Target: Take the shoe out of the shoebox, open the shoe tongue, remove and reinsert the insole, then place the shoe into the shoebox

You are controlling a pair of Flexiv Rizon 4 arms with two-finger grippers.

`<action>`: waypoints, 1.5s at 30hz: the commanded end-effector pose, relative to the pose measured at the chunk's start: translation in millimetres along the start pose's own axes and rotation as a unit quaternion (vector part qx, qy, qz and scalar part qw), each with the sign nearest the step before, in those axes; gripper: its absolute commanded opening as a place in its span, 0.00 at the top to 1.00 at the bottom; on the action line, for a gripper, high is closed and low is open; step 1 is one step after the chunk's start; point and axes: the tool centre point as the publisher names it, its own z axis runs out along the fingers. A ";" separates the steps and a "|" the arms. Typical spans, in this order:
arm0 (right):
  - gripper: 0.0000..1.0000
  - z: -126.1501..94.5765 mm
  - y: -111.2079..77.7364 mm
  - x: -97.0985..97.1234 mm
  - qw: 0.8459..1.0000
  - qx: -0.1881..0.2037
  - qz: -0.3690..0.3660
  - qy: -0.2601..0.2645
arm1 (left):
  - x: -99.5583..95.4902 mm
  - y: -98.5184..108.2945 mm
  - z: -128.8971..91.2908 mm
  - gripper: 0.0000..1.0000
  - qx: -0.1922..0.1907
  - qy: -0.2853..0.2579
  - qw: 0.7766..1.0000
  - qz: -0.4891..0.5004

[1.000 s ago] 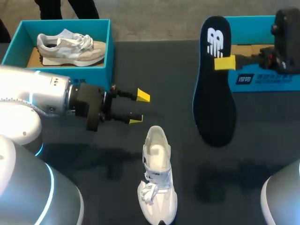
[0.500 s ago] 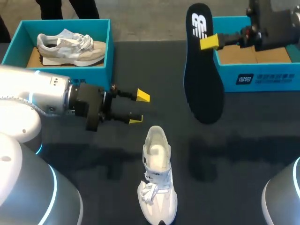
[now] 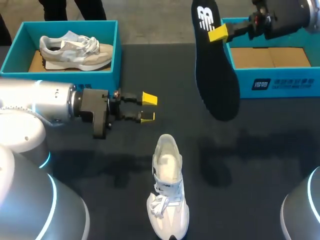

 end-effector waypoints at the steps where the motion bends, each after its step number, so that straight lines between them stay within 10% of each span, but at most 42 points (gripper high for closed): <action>1: 1.00 5.1 6.4 -20.7 0.999 0.016 0.029 0.014 | 2.8 0.1 -0.8 0.00 -0.006 -0.025 1.000 0.011; 30: 1.00 34.7 28.1 -106.9 0.989 -0.008 0.148 0.019 | -8.4 39.1 -14.6 0.00 -0.097 -0.085 0.992 -0.012; 45: 1.00 37.4 22.8 -112.1 0.986 -0.002 0.163 0.017 | -6.4 41.3 -12.6 0.00 -0.096 -0.088 0.991 -0.014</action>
